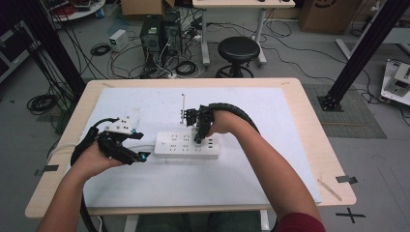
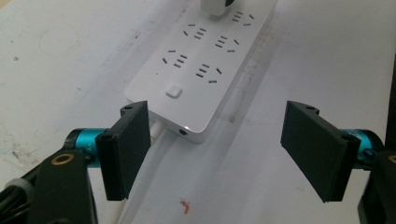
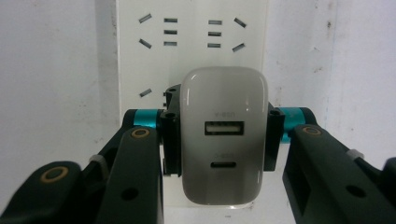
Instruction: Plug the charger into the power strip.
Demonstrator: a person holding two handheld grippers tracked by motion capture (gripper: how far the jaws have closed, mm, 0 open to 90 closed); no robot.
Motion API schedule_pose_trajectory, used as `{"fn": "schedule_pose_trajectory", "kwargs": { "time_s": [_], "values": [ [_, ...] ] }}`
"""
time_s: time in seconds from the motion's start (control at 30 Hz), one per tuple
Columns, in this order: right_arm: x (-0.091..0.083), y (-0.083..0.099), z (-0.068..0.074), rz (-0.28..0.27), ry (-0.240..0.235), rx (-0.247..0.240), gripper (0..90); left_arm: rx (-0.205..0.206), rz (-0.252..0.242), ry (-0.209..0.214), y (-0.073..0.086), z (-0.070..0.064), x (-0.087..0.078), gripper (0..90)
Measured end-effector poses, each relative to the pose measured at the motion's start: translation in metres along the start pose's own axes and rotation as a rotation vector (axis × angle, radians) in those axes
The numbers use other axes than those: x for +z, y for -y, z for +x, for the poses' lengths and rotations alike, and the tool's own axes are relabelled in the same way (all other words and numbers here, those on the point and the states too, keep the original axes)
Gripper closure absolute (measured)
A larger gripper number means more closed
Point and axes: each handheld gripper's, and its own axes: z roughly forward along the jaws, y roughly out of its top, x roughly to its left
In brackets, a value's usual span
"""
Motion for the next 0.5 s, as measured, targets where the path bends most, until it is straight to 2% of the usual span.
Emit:
{"fn": "schedule_pose_trajectory", "kwargs": {
  "time_s": [0.07, 0.13, 0.5],
  "values": [
    [0.0007, -0.0003, -0.0002, 0.003, 0.001, -0.003, 63.1, -0.006, -0.005, -0.002, -0.0001, -0.0007, 0.0006, 24.2],
    [0.0062, -0.0016, 0.0014, 0.035, 0.006, -0.007, 63.2, 0.004, -0.003, 0.0, -0.0012, -0.001, 0.0018, 24.2],
    [0.0074, -0.0027, -0.0007, 0.042, -0.005, -0.004, 63.3, 0.007, 0.003, 0.002, -0.0031, 0.0002, 0.0041, 24.2]
  ]
}}
